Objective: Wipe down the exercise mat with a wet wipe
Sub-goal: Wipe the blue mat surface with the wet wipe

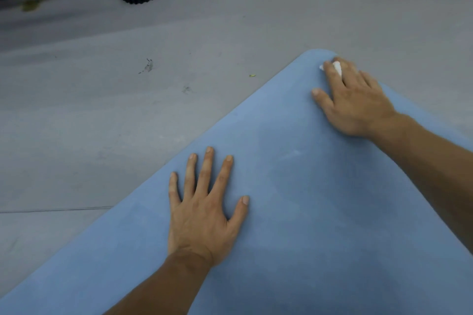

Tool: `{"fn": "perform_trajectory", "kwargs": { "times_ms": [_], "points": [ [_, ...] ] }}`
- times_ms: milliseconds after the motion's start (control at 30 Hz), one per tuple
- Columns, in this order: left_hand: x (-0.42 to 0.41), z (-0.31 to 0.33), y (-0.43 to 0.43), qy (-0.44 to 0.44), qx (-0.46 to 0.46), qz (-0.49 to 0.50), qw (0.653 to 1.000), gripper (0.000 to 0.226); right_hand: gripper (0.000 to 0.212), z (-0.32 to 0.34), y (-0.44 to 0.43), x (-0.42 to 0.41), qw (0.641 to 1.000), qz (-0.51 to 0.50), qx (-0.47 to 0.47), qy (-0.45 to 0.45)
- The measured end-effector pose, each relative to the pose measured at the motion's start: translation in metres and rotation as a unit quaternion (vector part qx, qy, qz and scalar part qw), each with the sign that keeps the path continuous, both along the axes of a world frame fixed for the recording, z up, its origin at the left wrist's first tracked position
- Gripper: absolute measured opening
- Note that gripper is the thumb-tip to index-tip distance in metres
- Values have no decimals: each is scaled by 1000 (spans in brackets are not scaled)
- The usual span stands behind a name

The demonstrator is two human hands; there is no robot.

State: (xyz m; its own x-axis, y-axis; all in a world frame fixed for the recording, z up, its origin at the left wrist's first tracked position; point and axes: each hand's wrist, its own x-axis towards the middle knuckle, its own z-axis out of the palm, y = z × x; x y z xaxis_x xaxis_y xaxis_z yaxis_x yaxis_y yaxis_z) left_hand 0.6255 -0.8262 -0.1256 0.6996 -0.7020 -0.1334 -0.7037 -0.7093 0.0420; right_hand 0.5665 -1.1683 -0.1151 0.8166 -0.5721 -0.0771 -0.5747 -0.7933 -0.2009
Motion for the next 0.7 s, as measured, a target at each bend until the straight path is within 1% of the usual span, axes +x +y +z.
{"fn": "perform_trajectory", "kwargs": {
  "times_ms": [67,167,233,300,433,533,600,633,700],
  "points": [
    [1,0,0,0,0,0,1000,74,78,-2,-4,22,999,-38,27,13],
    [0,1,-1,6,-2,0,1000,75,82,-5,23,42,999,-16,41,24],
    [1,1,0,7,0,-1,1000,75,80,-3,54,47,998,41,49,15],
    [0,1,0,9,1,-1,1000,75,78,-1,86,41,992,122,37,7],
    [0,1,0,7,2,1,1000,76,79,3,129,-3,961,276,9,8],
    [0,2,-1,8,-4,1,1000,77,79,3,137,-42,942,336,-4,16],
    [0,2,-1,11,-7,3,1000,77,79,4,128,-59,943,333,-8,19],
    [1,2,-2,13,-9,3,1000,77,79,5,118,-64,948,316,-12,19],
    [1,2,-1,14,-10,2,1000,77,81,7,88,-65,968,250,-22,26]
  ]
}}
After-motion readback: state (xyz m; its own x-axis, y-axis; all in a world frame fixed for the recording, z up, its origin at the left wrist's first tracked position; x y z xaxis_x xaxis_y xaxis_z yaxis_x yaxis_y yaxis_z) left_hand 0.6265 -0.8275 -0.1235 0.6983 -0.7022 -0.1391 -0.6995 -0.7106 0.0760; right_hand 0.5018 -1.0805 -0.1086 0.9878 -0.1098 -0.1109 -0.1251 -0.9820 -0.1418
